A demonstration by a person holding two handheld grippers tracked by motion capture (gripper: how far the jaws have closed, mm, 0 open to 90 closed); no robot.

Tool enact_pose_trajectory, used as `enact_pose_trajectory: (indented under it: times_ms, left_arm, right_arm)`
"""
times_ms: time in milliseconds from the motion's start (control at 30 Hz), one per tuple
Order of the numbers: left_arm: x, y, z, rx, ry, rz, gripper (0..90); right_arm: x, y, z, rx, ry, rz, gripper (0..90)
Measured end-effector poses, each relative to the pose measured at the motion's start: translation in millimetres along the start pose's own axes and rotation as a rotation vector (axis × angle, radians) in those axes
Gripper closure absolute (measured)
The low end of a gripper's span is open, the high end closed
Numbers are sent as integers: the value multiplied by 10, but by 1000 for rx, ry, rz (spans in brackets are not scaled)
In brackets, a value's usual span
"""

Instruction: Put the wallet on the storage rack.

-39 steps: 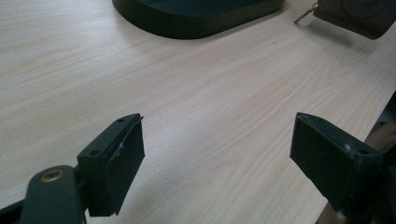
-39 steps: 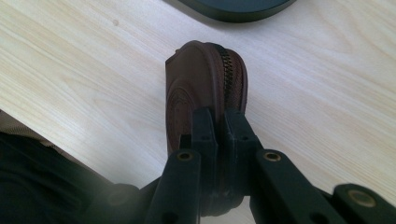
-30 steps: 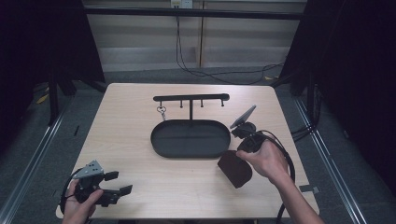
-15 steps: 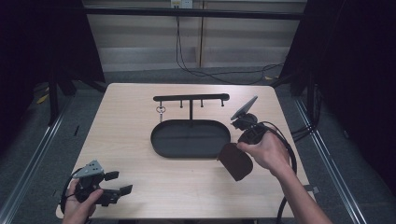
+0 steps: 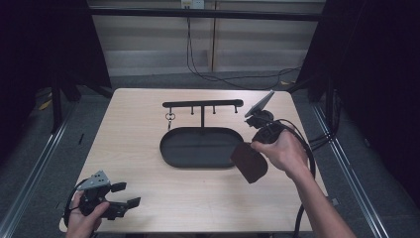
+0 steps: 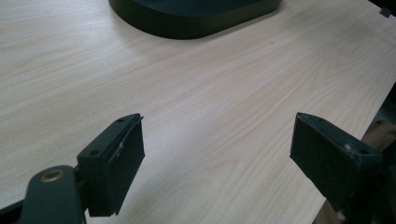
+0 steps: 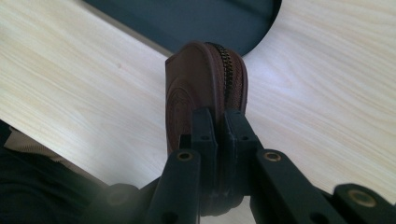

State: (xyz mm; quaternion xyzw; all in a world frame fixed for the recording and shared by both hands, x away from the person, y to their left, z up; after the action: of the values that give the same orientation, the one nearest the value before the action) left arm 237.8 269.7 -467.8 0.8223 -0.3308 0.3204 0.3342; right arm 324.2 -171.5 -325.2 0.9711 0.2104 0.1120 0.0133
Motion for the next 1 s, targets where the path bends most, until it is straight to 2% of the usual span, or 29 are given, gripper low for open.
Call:
enact_pose_trajectory:
  times_ms: [233,400,633,767,1000]
  left_arm:
    - [-1,-9,-11,8,2,-1,173]
    - [-2,5,-4,-4,-5,3,173]
    - [-3,-3,-14,-3,3,1,173]
    - [-5,-1,-18,-3,4,2,173]
    - [-3,-1,-24,-8,6,4,173]
  right_arm:
    - [122,17,-57,-10,2,2,840]
    - [211,11,-57,-6,13,16,841]
    - [327,37,-30,14,34,38,841]
    - [374,72,0,31,63,66,842]
    - [420,106,76,62,80,106,843]
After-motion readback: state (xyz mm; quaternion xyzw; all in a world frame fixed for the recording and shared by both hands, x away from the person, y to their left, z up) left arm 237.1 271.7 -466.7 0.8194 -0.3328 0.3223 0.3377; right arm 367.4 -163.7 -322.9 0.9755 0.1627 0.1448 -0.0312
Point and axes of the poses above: each handheld gripper's, and its own axes: z roughly forward along the jaws, x roughly out of its top, y roughly to its right, the point moved 1 cm from there along z, roughly forward along the jaws, and after that the axes turned 8 degrees about -x, right-handed, at the moved point
